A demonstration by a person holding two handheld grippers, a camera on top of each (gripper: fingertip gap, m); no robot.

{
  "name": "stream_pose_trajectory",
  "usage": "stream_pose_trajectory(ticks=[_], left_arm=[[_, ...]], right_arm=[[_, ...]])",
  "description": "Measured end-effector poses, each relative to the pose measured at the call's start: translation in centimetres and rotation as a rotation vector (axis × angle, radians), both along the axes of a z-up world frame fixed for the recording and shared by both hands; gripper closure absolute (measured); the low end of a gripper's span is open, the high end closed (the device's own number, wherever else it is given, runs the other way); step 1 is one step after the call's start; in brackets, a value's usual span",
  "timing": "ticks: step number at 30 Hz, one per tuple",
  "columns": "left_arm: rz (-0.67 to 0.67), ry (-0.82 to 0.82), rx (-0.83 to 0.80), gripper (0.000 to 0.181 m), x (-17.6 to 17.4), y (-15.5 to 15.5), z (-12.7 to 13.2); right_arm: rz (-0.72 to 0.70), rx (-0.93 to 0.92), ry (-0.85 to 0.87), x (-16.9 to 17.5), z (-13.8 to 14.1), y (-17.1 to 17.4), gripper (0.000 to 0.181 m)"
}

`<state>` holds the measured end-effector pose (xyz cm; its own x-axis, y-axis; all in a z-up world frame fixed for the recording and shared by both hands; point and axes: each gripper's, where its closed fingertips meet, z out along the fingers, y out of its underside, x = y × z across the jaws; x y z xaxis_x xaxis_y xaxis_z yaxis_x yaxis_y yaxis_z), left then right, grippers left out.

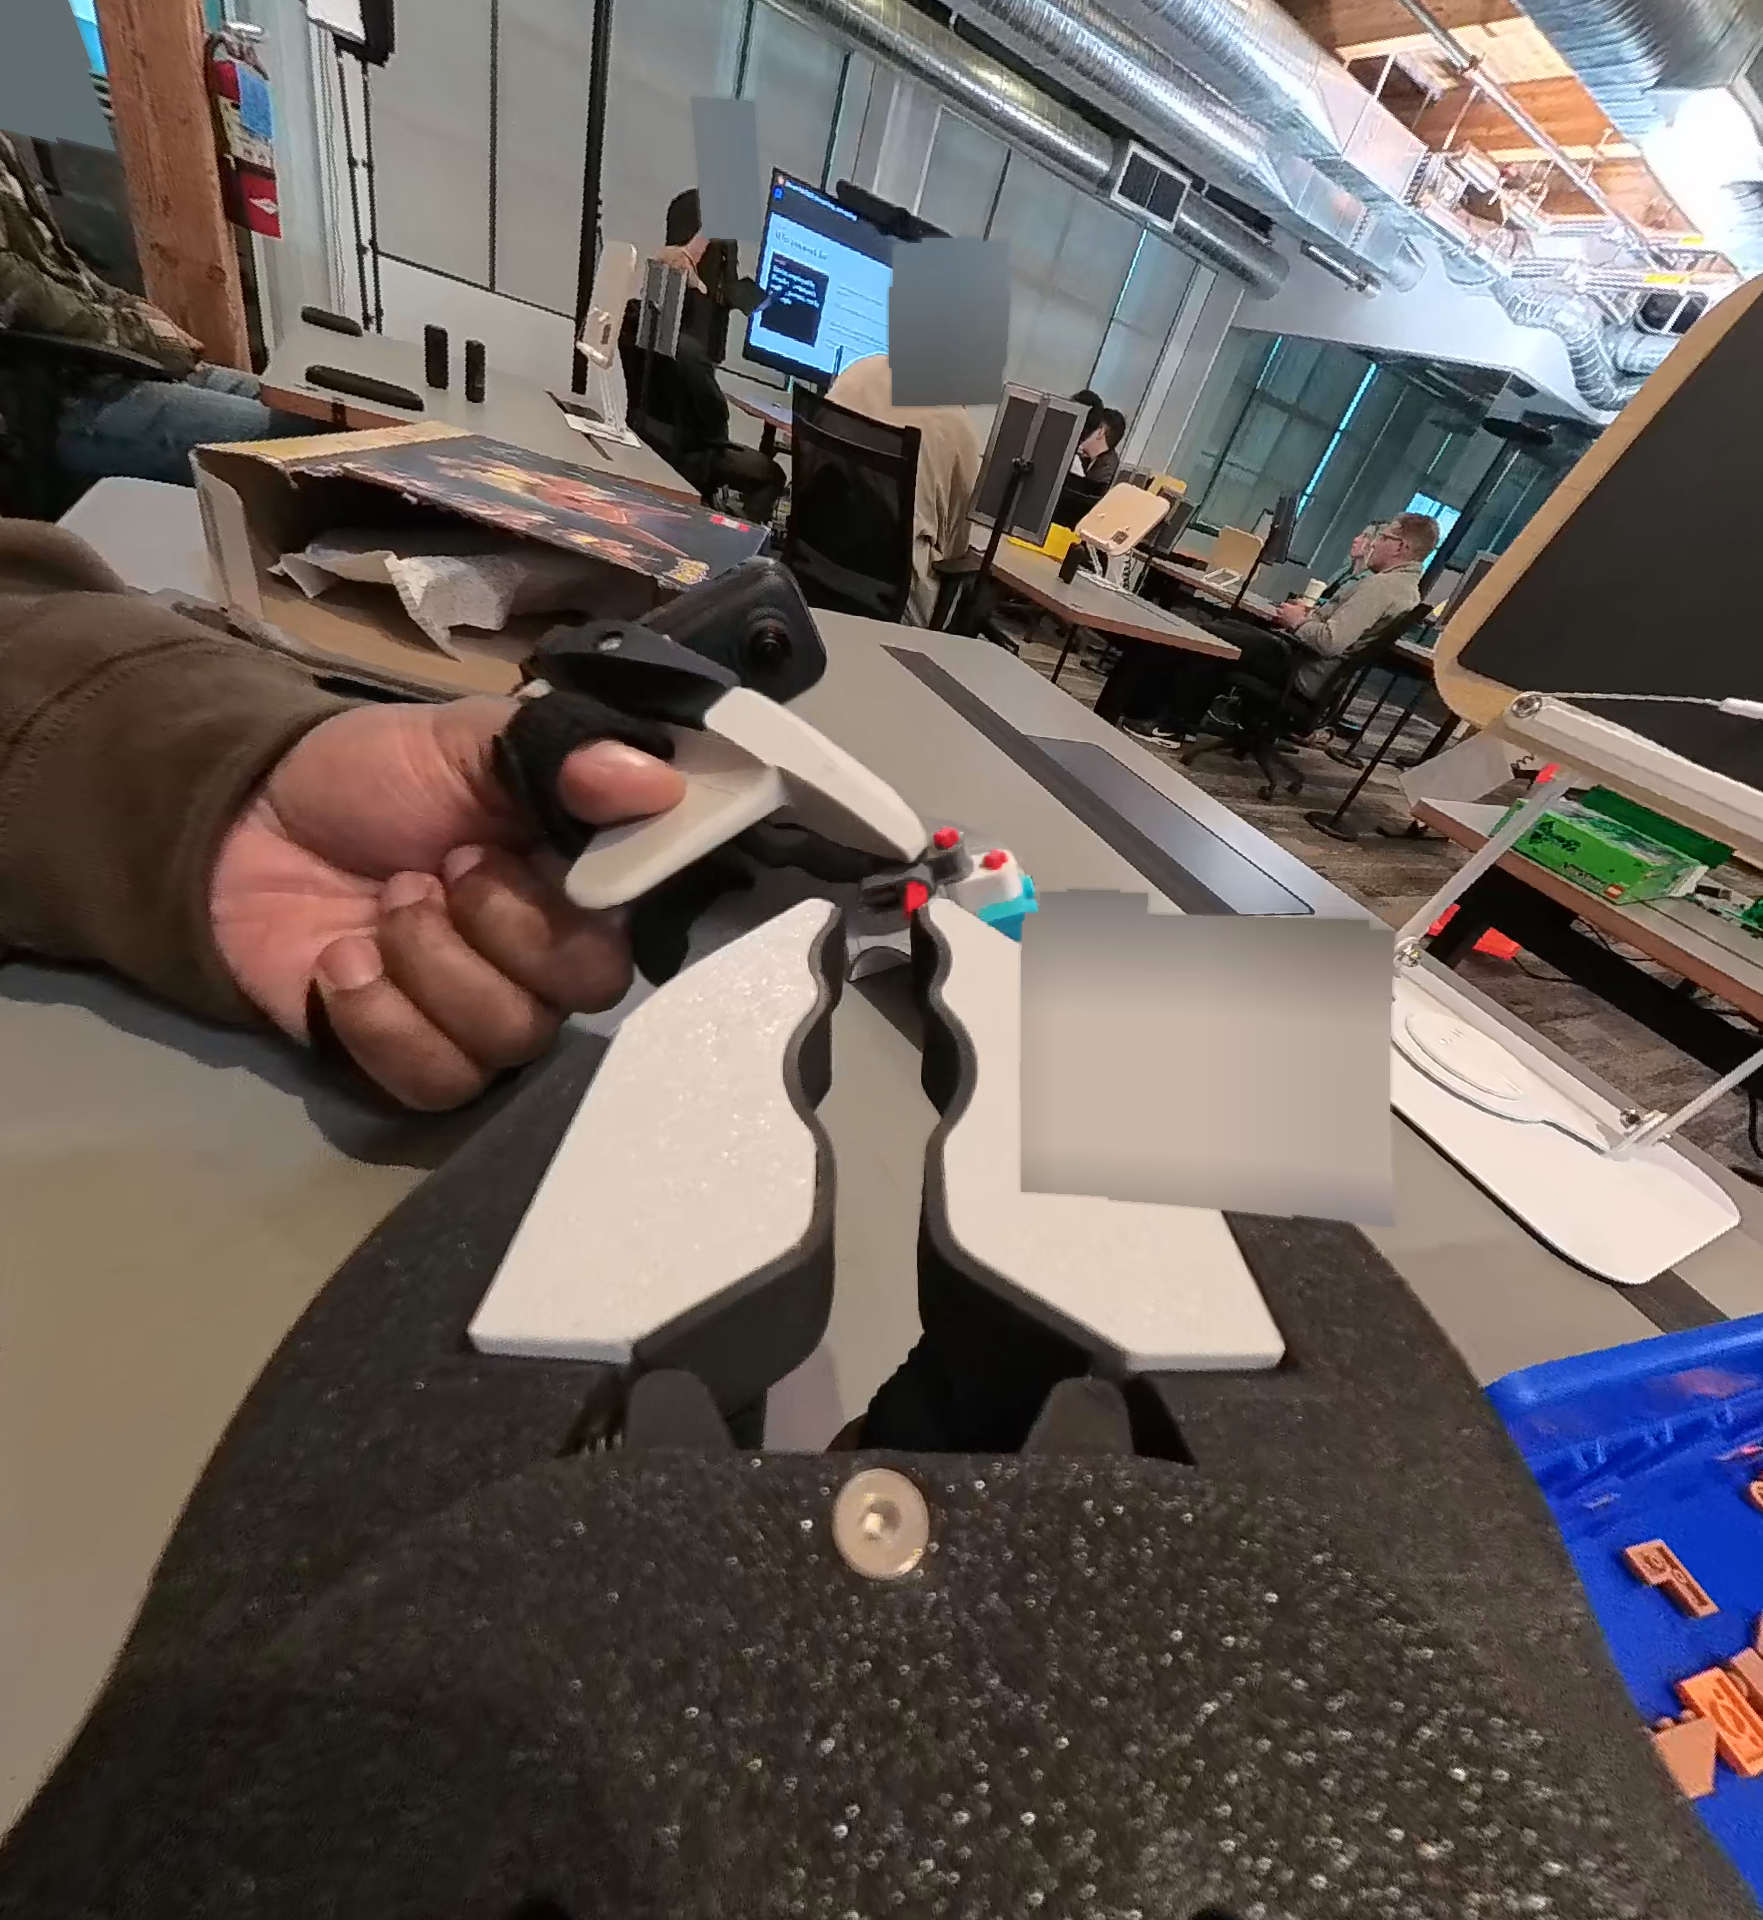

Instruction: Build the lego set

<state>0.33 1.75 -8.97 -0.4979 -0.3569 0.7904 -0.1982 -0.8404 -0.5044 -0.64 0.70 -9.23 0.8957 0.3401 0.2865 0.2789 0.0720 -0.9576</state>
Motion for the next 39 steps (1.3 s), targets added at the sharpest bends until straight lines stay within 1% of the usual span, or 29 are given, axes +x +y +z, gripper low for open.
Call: stream_pose_trajectory(ticks=[3,16,18,20,24,28,31,39], left_arm=[[0.012,0.004,-0.011,0.174,0.0,0.4,-0.1],[-0.001,0.004,0.014,0.174,0.0,-0.1,-0.1],[0.008,0.010,0.032,0.174,0.1,-0.1,-0.1],[0.022,0.015,0.089,0.174,0.1,-0.2,-0.2],[0.079,0.038,0.321,0.174,0.2,-0.4,-0.7],[0.181,0.065,0.682,0.174,0.4,-0.4,-1.4],[0.260,0.080,0.910,0.174,0.4,-0.2,-1.6],[0.393,0.089,1.398,0.174,0.4,-0.1,-2.2]], right_arm=[[-0.011,0.000,-0.010,0.1,-0.1,0.1,0.171],[-0.031,-0.006,-0.007,0.6,-0.5,0.2,0.172],[-0.030,-0.008,0.001,0.7,-0.5,0.2,0.171],[-0.028,-0.010,0.019,0.8,-0.4,0.2,0.170],[-0.027,-0.012,0.054,1.2,-0.3,0.2,0.168],[-0.021,-0.019,0.099,1.6,-0.3,0.2,0.167],[-0.018,-0.031,0.131,2.0,-0.4,0.3,0.166],[0.012,-0.056,0.177,2.1,-1.0,0.5,0.166]])
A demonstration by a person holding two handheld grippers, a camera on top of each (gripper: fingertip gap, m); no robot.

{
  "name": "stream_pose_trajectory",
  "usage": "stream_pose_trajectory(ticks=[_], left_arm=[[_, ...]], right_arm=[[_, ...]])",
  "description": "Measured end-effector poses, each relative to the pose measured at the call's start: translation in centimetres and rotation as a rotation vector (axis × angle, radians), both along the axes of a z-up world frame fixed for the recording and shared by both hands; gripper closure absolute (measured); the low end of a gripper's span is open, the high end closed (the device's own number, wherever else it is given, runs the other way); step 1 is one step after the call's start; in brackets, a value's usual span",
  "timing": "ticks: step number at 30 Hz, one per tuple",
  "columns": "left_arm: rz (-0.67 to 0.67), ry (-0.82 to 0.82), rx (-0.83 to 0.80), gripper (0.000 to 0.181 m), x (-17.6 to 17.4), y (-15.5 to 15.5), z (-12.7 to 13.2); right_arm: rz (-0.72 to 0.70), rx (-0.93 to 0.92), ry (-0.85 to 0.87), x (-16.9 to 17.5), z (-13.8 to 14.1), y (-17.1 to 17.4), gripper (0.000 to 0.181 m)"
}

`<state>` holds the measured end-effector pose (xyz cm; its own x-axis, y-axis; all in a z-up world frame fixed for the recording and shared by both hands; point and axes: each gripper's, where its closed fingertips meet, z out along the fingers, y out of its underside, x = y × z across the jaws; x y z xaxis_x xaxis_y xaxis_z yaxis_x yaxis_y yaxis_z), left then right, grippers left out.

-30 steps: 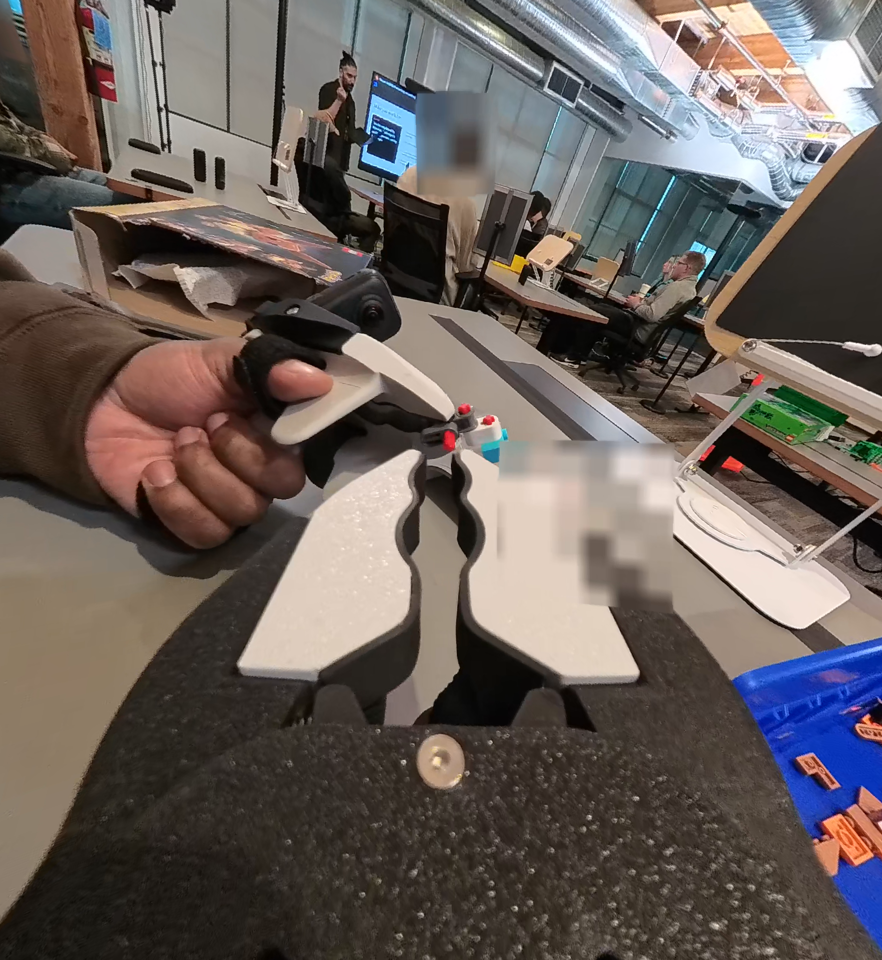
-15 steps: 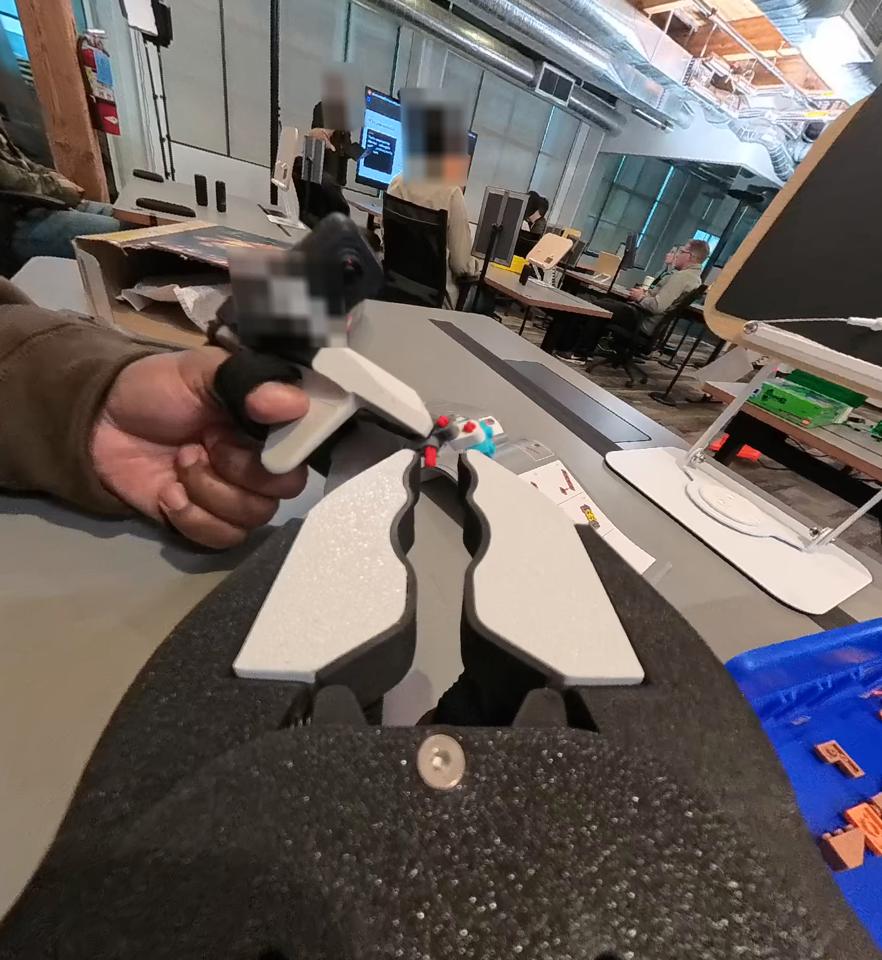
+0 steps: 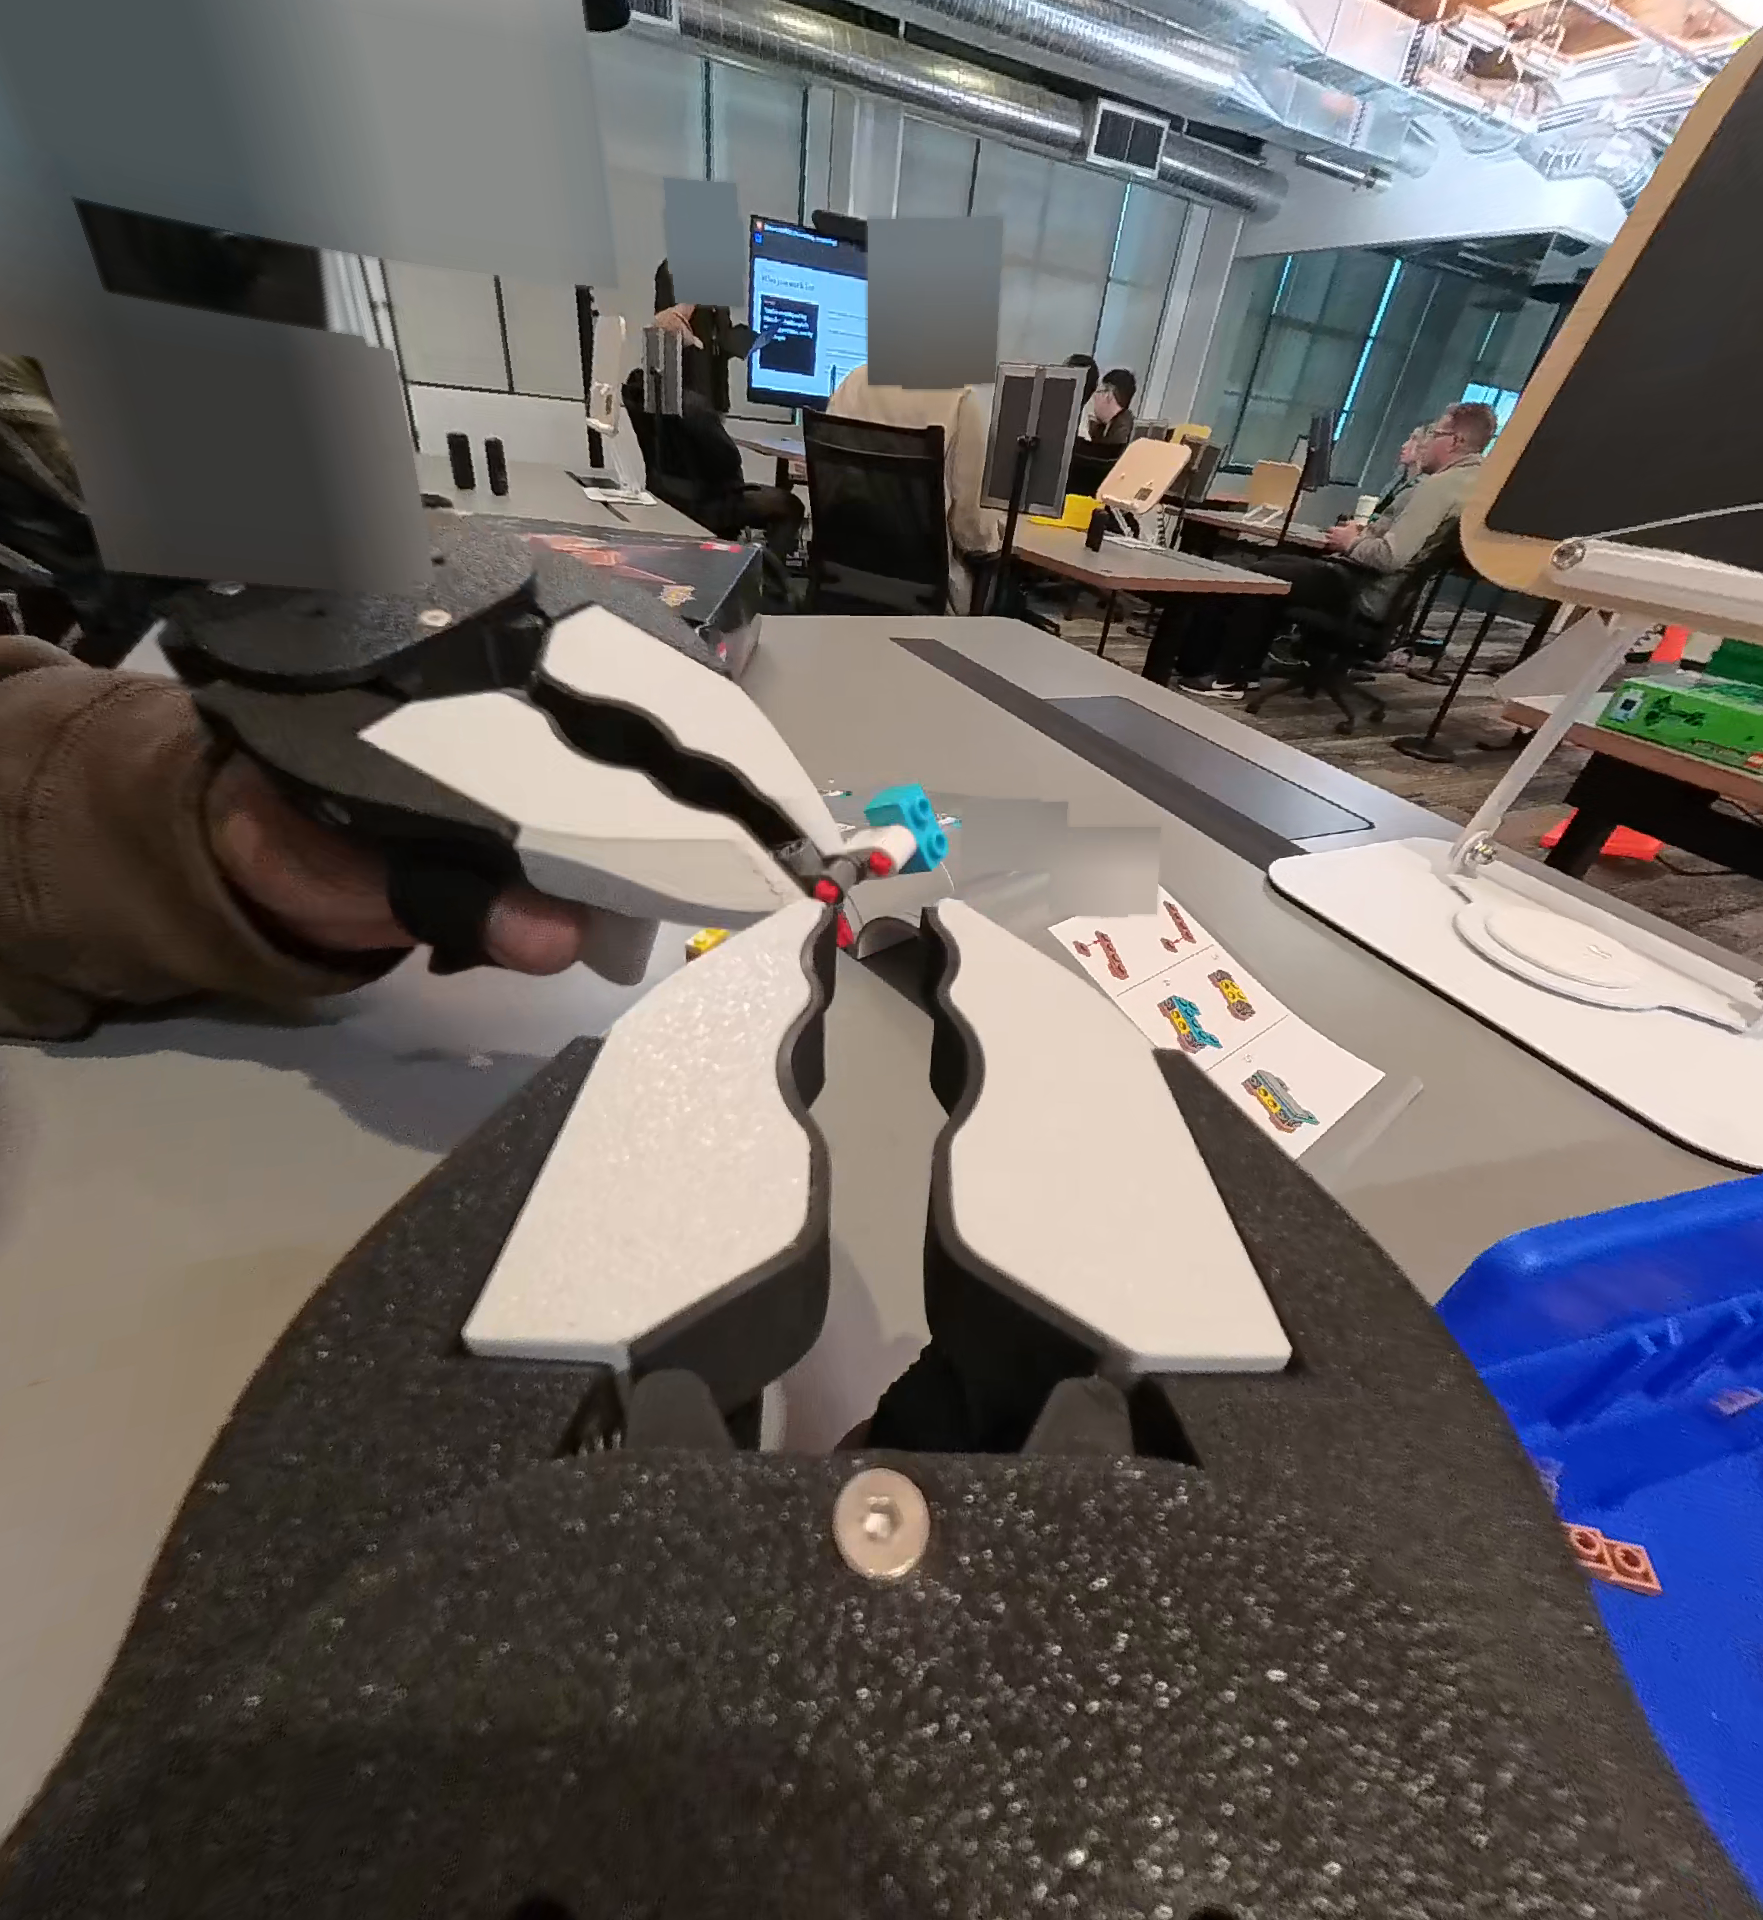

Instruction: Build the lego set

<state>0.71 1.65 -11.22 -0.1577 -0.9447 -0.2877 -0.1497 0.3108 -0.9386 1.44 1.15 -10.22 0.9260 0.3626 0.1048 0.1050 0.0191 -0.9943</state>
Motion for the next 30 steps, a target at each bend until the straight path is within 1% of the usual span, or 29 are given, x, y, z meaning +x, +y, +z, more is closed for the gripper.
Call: stream_pose_trajectory(ticks=[3,8,11,16,19,22,26,30], left_arm=[[0.011,-0.001,0.084,0.174,0.0,-0.2,-0.1],[0.008,0.009,0.071,0.174,0.0,-0.1,-0.2],[-0.038,0.006,-0.003,0.174,-0.1,-0.3,-0.1],[-0.244,-0.002,-0.295,0.173,-0.6,-1.9,0.6],[-0.325,0.011,-0.412,0.174,-0.8,-2.2,0.6],[-0.367,0.021,-0.446,0.174,-0.9,-2.5,0.4],[-0.409,0.019,-0.472,0.174,-1.2,-2.7,0.7],[-0.435,0.019,-0.474,0.174,-1.4,-3.0,0.8]], right_arm=[[0.005,0.000,0.001,0.0,-0.1,0.0,0.166],[0.026,0.000,0.016,0.0,-0.2,0.0,0.163],[0.048,0.004,0.027,-0.1,-0.2,-0.1,0.160],[0.115,0.014,0.073,-0.4,0.2,-0.5,0.153],[0.196,0.015,0.121,-1.2,0.5,-1.0,0.150],[0.255,-0.005,0.156,-1.7,0.4,-1.3,0.146],[0.305,-0.005,0.197,-1.8,0.8,-1.7,0.147],[0.328,0.000,0.233,-1.8,1.1,-1.9,0.145]])
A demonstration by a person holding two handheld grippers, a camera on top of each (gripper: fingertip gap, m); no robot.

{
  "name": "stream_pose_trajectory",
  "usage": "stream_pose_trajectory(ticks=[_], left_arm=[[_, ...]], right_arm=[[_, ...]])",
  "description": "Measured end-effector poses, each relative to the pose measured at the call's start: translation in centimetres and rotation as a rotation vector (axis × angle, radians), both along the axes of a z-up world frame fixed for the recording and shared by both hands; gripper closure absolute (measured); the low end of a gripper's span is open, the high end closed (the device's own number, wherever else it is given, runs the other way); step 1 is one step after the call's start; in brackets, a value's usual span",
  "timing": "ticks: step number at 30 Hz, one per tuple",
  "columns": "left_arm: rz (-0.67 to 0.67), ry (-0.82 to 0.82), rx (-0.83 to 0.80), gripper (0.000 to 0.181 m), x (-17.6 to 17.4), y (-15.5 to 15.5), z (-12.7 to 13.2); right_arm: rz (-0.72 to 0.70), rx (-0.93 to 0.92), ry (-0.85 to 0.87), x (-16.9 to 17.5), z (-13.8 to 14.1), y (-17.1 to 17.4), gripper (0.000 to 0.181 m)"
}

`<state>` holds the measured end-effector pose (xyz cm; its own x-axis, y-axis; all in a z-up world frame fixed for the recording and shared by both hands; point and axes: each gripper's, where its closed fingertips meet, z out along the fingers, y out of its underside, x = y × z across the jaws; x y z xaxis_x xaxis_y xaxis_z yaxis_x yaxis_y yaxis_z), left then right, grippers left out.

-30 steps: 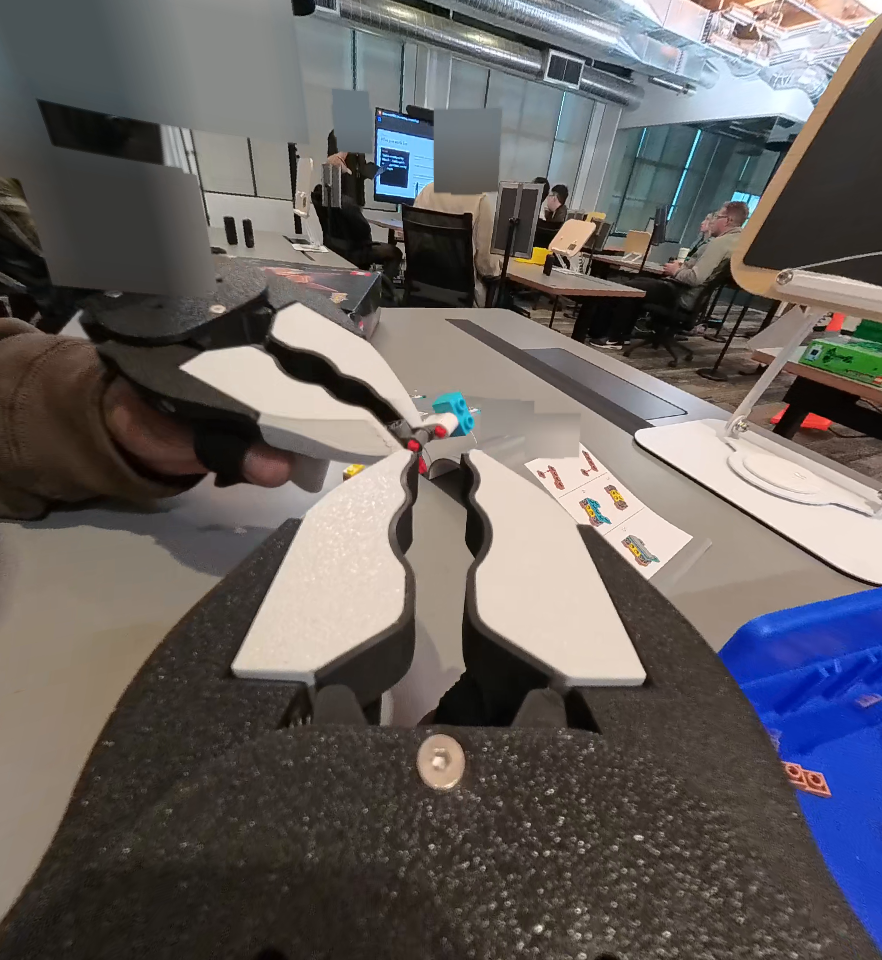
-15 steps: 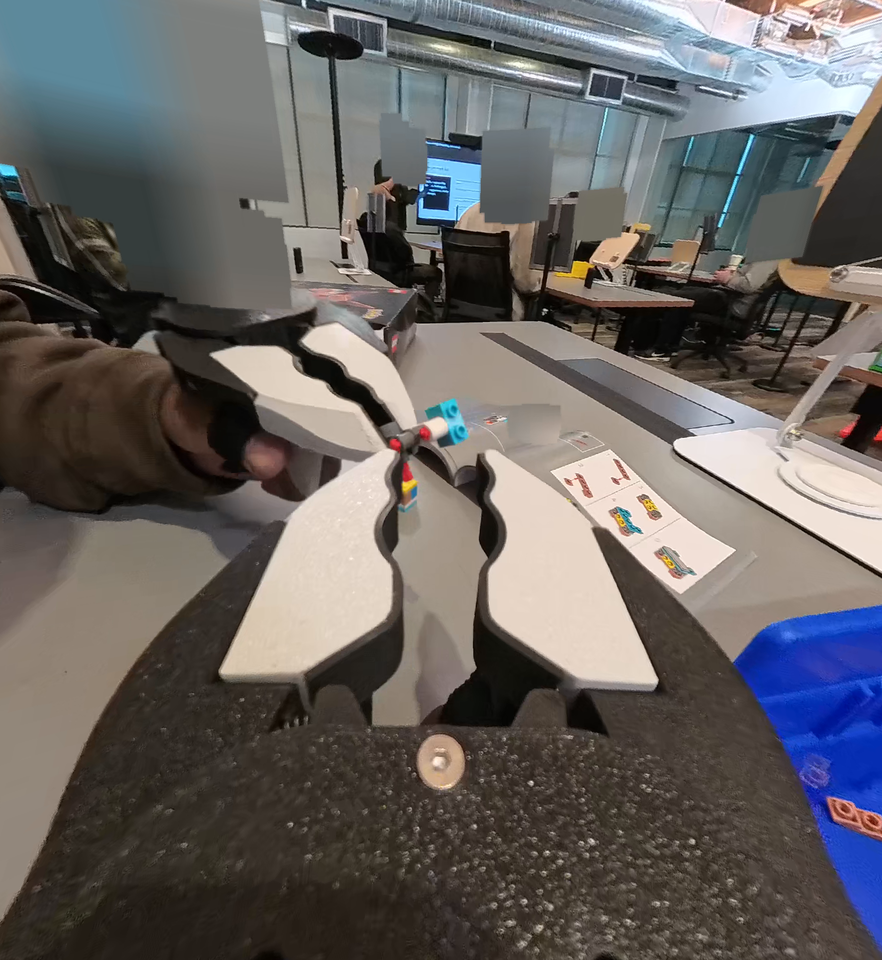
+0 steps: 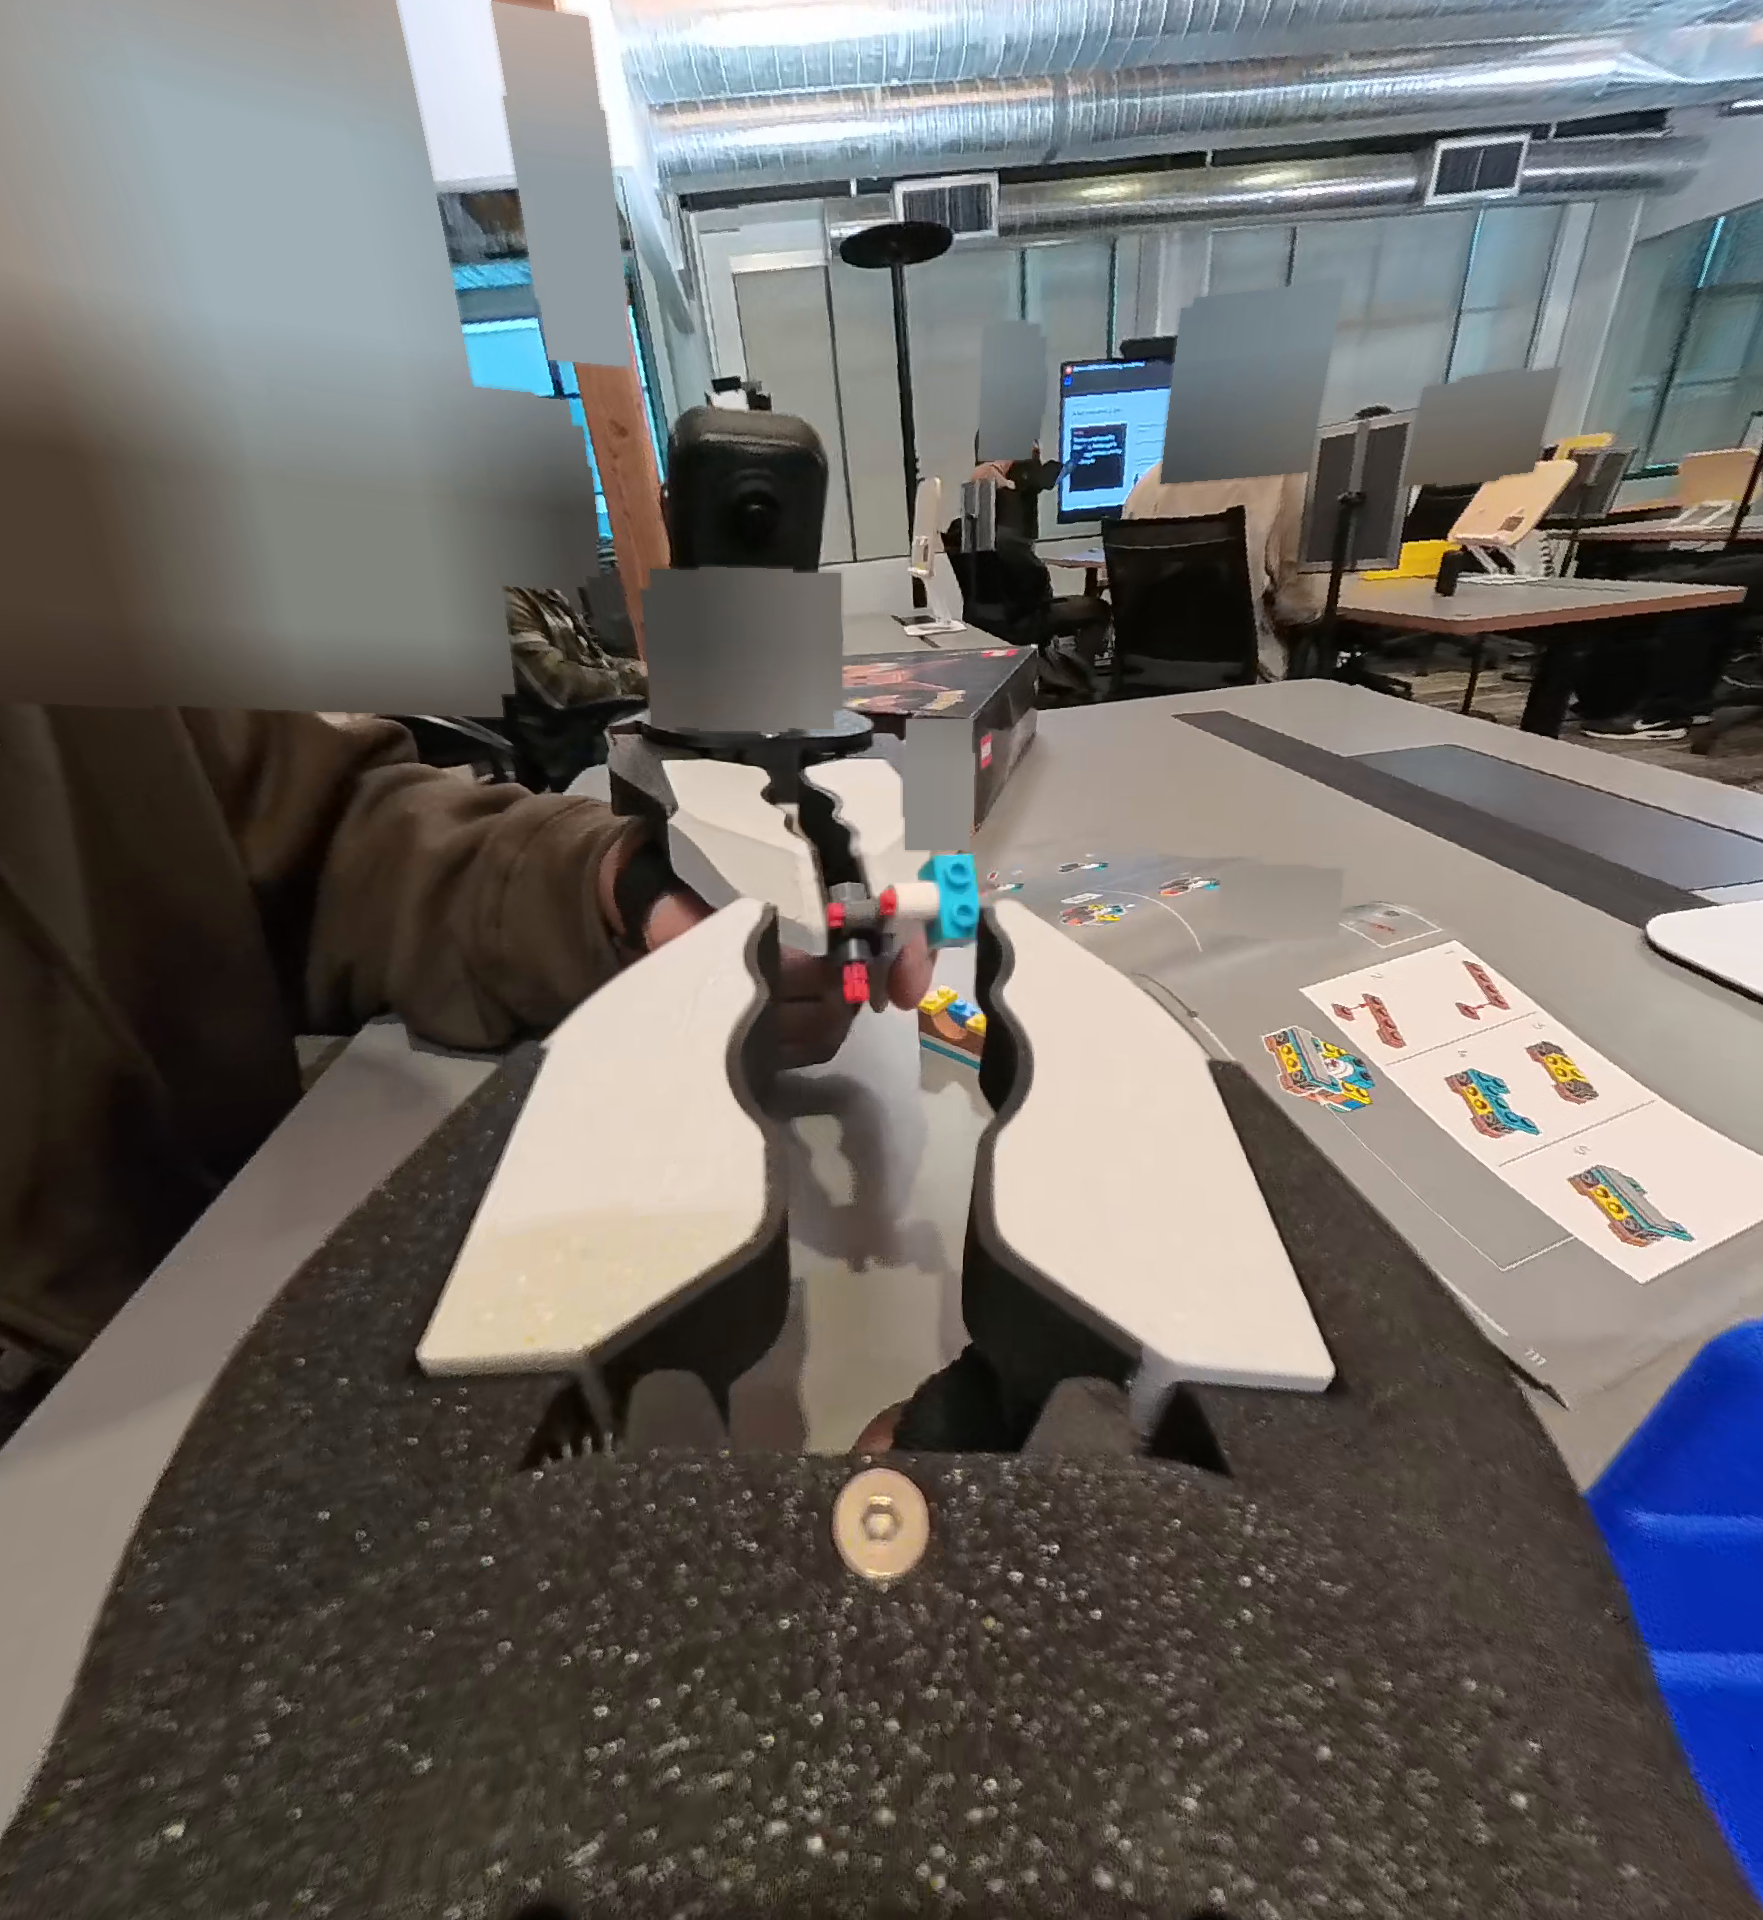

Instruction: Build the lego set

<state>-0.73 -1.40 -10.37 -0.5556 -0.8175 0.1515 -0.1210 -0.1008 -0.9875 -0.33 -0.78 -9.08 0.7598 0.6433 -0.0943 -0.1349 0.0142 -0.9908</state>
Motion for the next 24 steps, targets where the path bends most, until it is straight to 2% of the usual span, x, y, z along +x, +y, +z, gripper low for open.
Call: stream_pose_trajectory(ticks=[10,21,24], left_arm=[[-0.084,0.015,-0.059,0.174,-0.5,-1.0,0.1],[-0.116,0.017,-0.039,0.174,-0.8,-1.6,-0.1],[-0.116,0.021,-0.037,0.174,-0.8,-1.7,-0.1]], right_arm=[[0.039,-0.021,0.030,0.0,0.0,-0.2,0.144],[0.085,-0.045,0.045,-0.5,-0.2,-0.4,0.151],[0.101,-0.047,0.048,-0.6,-0.2,-0.6,0.162]])
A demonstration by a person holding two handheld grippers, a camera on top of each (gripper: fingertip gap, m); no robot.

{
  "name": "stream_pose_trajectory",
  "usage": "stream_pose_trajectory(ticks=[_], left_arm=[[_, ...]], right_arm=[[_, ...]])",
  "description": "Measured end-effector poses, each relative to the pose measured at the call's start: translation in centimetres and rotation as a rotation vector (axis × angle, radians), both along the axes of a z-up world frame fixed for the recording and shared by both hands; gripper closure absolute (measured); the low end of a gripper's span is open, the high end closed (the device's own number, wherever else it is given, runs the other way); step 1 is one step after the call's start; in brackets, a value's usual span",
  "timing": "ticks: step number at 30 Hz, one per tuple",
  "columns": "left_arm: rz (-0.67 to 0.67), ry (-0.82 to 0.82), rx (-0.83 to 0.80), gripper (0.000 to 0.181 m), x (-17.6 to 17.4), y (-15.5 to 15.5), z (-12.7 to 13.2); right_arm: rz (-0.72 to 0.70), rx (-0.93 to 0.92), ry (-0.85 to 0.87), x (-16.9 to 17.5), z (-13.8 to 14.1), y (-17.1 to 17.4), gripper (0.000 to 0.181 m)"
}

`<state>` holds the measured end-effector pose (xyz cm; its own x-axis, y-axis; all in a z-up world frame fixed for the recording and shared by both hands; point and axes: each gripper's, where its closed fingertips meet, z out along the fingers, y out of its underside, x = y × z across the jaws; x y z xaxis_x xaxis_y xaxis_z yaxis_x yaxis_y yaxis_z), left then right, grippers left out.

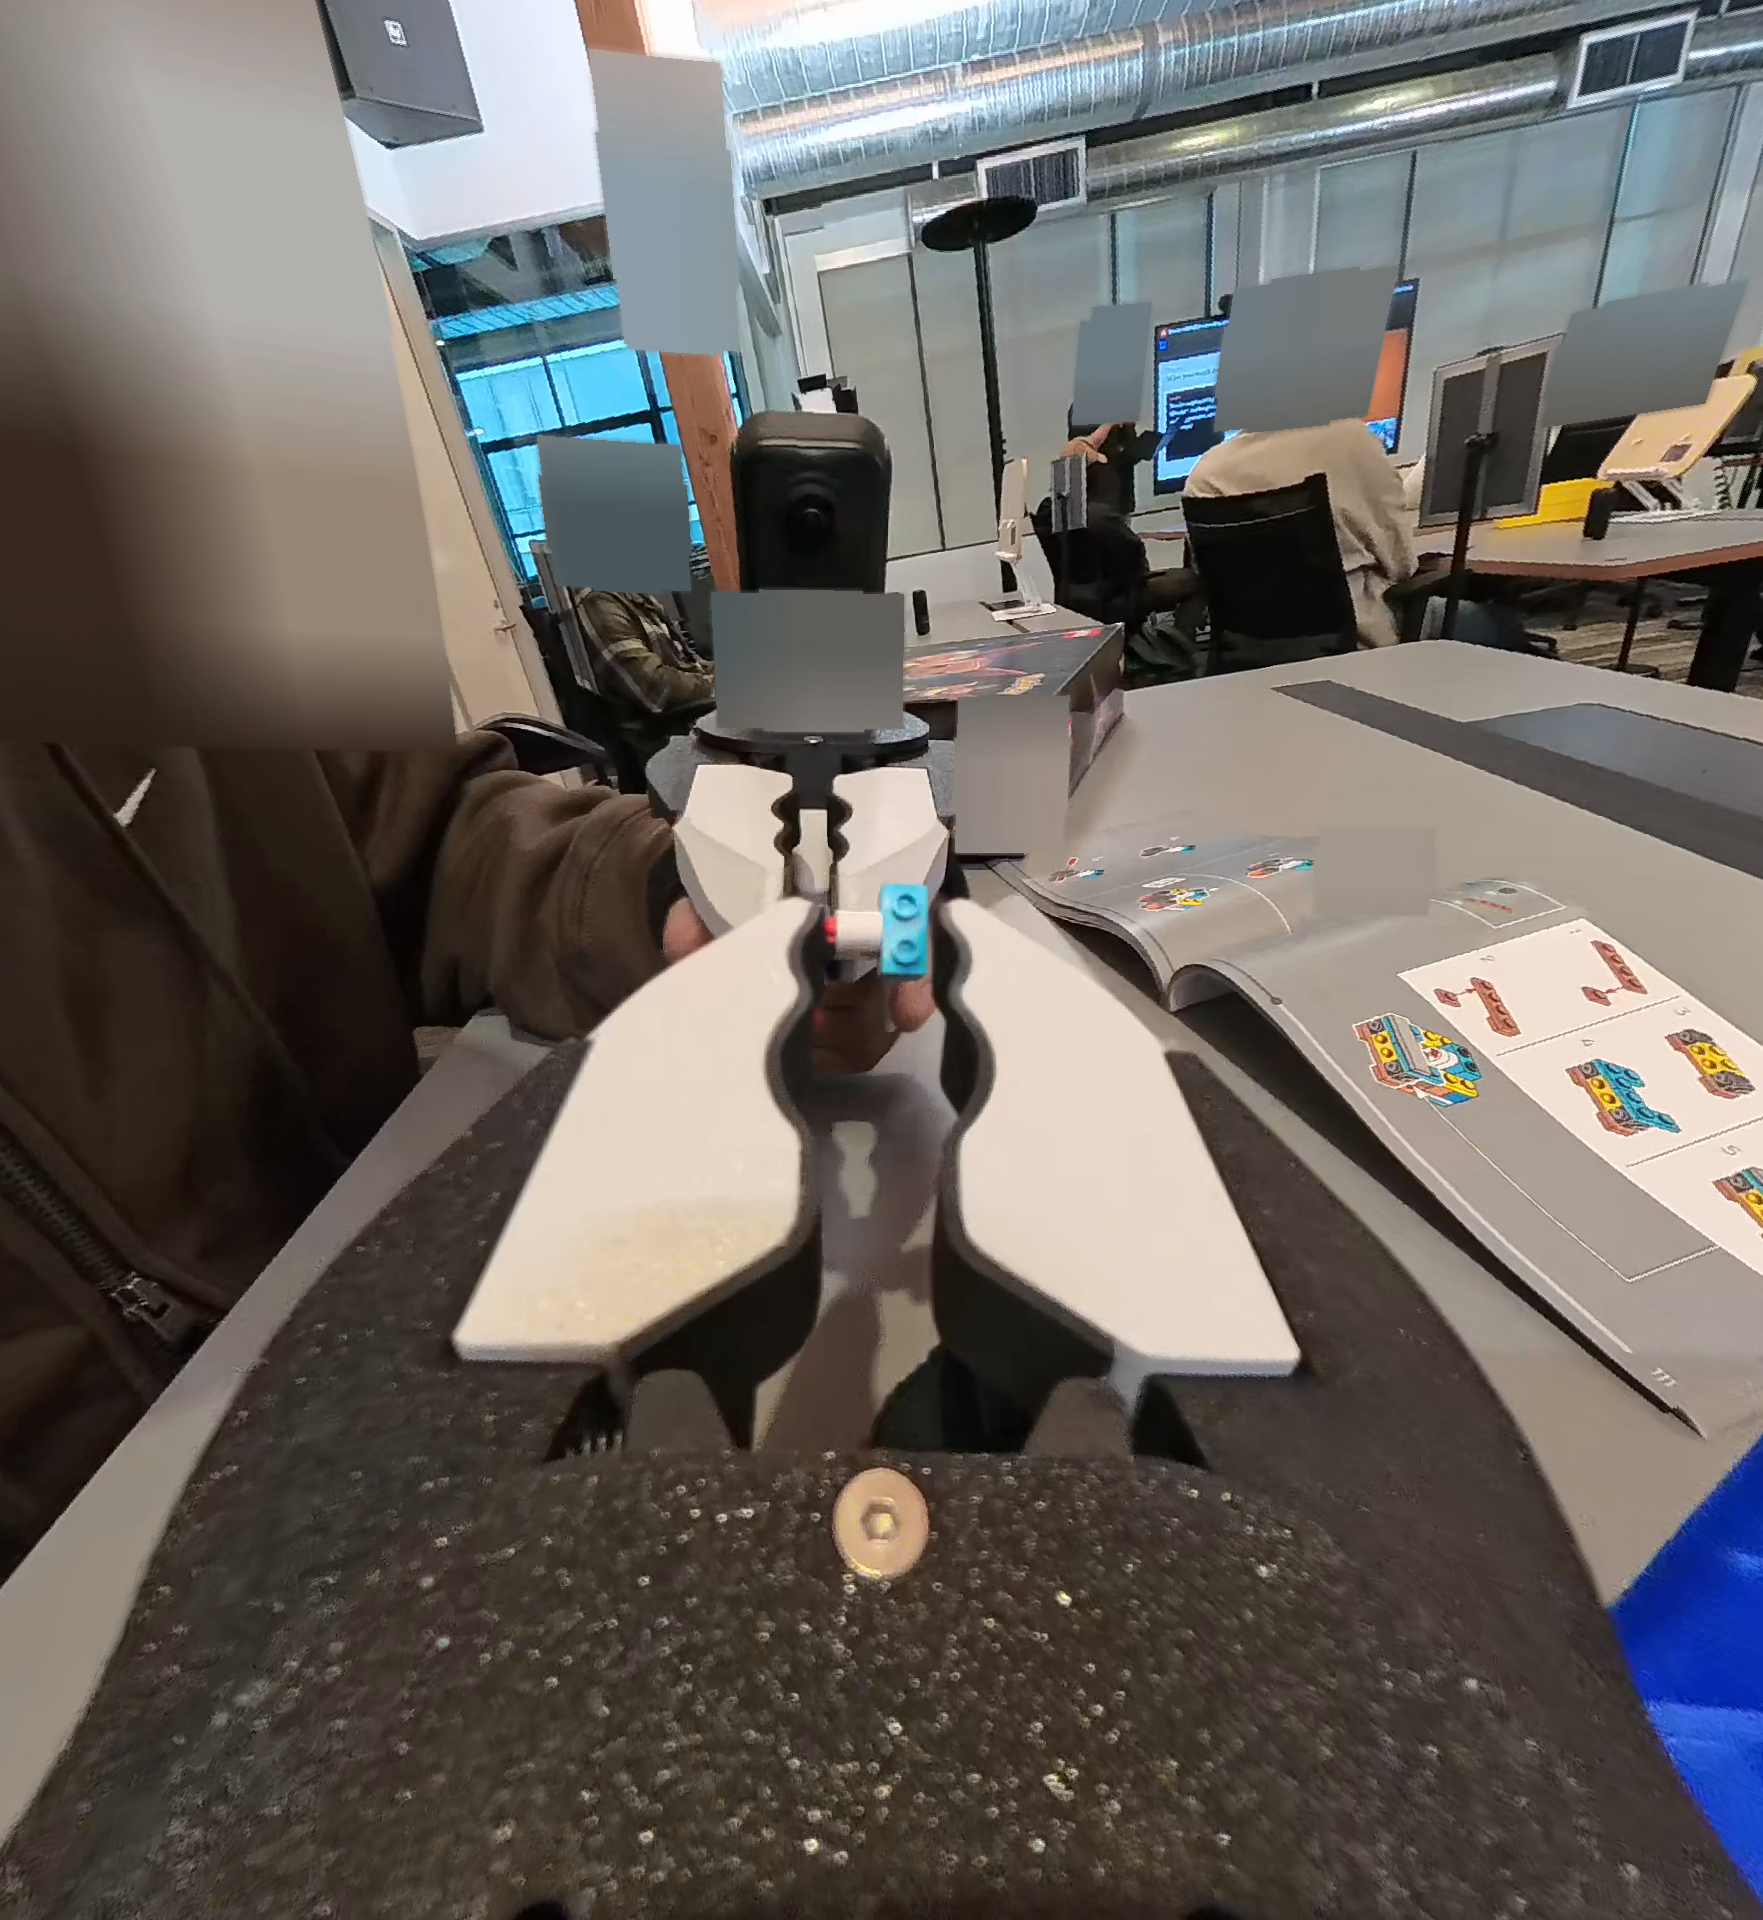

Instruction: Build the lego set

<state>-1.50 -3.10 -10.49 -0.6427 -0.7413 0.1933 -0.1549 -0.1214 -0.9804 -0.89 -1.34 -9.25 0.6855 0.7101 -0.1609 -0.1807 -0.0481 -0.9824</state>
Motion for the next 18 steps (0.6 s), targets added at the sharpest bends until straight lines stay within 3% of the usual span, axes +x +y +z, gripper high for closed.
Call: stream_pose_trajectory(ticks=[7,13,18], left_arm=[[0.003,0.012,-0.016,0.174,0.1,0.1,0.0],[0.053,0.130,-0.011,0.158,0.8,1.1,-1.4],[0.012,0.288,0.193,0.160,0.3,-1.0,-4.9]], right_arm=[[0.002,-0.015,-0.007,0.1,0.1,0.0,0.163],[-0.069,0.009,-0.039,1.9,0.8,0.0,0.163],[-0.150,0.018,-0.090,3.7,1.0,-0.1,0.163]])
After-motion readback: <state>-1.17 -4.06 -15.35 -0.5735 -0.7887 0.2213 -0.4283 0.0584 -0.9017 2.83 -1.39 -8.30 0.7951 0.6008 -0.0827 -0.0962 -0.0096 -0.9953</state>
